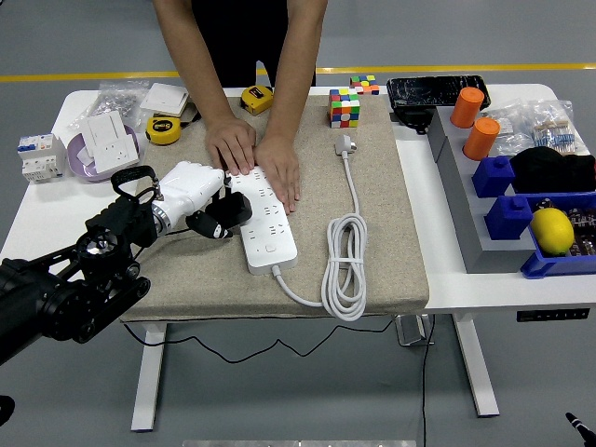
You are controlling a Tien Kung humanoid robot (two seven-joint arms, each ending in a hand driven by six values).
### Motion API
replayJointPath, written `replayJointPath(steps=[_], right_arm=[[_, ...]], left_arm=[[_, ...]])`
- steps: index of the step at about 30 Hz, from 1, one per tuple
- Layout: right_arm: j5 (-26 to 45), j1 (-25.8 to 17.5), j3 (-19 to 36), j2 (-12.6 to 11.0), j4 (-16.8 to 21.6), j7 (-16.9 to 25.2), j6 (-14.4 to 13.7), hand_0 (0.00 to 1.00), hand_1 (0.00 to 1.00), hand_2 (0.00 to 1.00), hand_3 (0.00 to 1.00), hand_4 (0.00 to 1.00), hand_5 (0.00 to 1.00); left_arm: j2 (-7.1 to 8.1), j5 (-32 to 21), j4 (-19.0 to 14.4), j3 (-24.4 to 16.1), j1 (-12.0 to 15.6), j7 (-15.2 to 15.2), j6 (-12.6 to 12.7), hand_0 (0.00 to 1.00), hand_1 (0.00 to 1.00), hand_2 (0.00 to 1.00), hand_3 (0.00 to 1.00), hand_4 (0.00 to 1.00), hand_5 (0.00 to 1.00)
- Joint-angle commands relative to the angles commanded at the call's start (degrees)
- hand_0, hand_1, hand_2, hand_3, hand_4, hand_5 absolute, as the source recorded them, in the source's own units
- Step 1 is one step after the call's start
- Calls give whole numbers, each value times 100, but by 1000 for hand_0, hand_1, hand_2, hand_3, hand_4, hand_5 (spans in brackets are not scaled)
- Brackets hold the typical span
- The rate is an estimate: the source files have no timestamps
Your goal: Pick up the plug,place it near the board,insert it into the board,press the button
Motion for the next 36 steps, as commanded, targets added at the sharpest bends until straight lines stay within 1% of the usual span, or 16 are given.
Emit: replayJointPath(steps=[1,6,7,11,15,18,19,20,23,24,25,28,30,32,34,36], right_arm=[[-6,-2,10,-1,0,-4,1,998,836,751,790,998,837],[-4,-8,29,-9,0,-8,10,998,836,751,790,998,837],[2,-5,32,-11,0,-4,10,998,837,751,789,998,841],[33,7,27,-11,0,17,8,998,837,751,789,998,841],[44,11,46,-5,0,29,0,998,837,752,789,998,844],[57,-6,67,5,0,40,-10,998,837,752,789,998,844],[57,-10,71,8,0,40,-12,998,837,753,788,998,847],[65,-19,70,12,0,42,-14,998,837,753,788,998,847],[52,-49,81,25,0,34,-14,998,837,753,788,998,847],[47,-62,85,30,0,32,-15,998,837,753,788,998,847],[45,-70,85,33,0,35,-16,998,839,754,789,998,845],[39,-84,84,41,0,41,-15,998,839,754,789,998,845],[46,-88,72,43,0,48,-13,998,839,754,789,998,845],[32,-86,78,45,0,51,-14,998,839,754,790,998,844],[23,-84,85,46,0,50,-12,998,839,754,790,998,844],[28,-86,79,42,0,52,-12,998,839,754,790,998,844]], left_arm=[[3,4,-1,0,-2,8,-24,770,838,778,795,998,307],[14,40,-26,-25,-7,25,-50,770,838,778,795,998,307],[17,45,-33,-30,-10,28,-52,850,938,874,870,998,349],[50,78,-104,-99,1,56,-123,850,938,874,870,998,349],[184,142,-425,-448,142,232,-484,884,961,905,908,998,398],[282,-166,-948,-1115,528,449,-870,884,961,905,908,998,398],[281,-334,-1101,-1322,643,470,-895,942,998,967,951,998,765],[248,-557,-1299,-1545,818,468,-851,942,998,967,951,998,765],[48,-1265,-1894,-2253,1337,317,-549,942,998,967,951,998,765],[-73,-1525,-2122,-2514,1540,198,-398,942,998,967,951,998,765],[-164,-1749,-2325,-2737,1712,92,-266,938,998,957,947,998,998],[-459,-2456,-2897,-3336,2212,-291,106,938,998,957,947,998,998],[-561,-2940,-3218,-3434,2486,-431,165,938,998,957,947,998,998],[-609,-3425,-3521,-3286,2769,-410,136,966,998,962,950,998,998],[-589,-3946,-3644,-3151,2925,-325,75,966,998,962,950,998,998],[-544,-4467,-3598,-2985,3019,-247,-46,966,998,962,950,998,998]])
